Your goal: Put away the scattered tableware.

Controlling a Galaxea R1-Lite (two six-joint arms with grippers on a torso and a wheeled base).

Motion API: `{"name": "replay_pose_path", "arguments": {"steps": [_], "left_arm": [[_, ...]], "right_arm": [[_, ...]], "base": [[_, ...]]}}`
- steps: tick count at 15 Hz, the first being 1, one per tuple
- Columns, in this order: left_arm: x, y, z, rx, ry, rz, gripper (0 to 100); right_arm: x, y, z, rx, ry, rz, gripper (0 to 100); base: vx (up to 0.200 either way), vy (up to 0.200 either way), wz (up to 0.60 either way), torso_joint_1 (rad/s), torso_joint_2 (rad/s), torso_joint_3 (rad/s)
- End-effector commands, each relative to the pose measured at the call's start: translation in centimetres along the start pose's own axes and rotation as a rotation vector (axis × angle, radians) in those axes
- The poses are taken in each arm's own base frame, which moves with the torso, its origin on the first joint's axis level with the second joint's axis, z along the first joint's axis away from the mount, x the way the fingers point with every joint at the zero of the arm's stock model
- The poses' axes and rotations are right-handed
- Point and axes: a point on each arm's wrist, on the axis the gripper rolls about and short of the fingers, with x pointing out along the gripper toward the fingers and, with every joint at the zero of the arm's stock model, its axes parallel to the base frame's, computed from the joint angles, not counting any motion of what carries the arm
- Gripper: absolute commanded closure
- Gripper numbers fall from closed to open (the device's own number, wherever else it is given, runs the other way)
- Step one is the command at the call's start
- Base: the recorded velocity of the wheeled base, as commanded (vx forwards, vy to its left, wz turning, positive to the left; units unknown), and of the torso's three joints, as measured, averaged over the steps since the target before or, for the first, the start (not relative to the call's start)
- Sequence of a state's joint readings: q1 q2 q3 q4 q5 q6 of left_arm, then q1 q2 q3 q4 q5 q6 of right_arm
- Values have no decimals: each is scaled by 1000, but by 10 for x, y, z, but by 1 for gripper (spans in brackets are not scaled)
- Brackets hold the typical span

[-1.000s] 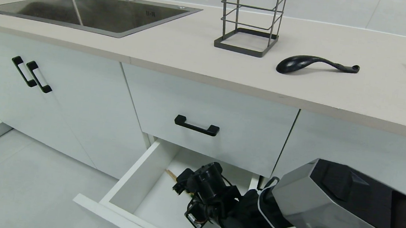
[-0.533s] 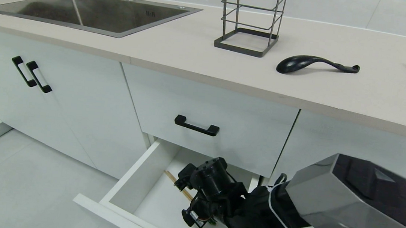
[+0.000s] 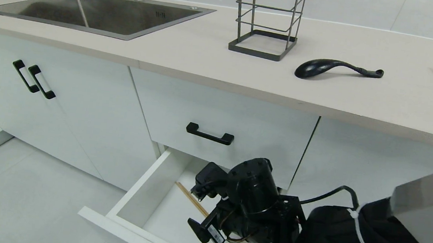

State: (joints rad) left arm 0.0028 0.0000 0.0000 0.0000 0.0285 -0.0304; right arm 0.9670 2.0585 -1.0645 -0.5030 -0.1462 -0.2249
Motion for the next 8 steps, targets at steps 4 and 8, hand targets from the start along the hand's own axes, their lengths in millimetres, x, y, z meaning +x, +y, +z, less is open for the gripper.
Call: {"name": "replay_pose_path", "arguments": {"steps": [4, 8], "left_arm": [[0, 0, 0, 0, 0, 1, 0], [0, 0, 0, 0, 0, 1, 0]], "right_arm": [[-60, 4, -7, 1, -269, 148, 0], [-93, -6, -20, -46, -337, 258, 0]], "base": [[0, 0, 0, 0, 0, 0], [0, 0, 0, 0, 0, 0]]}}
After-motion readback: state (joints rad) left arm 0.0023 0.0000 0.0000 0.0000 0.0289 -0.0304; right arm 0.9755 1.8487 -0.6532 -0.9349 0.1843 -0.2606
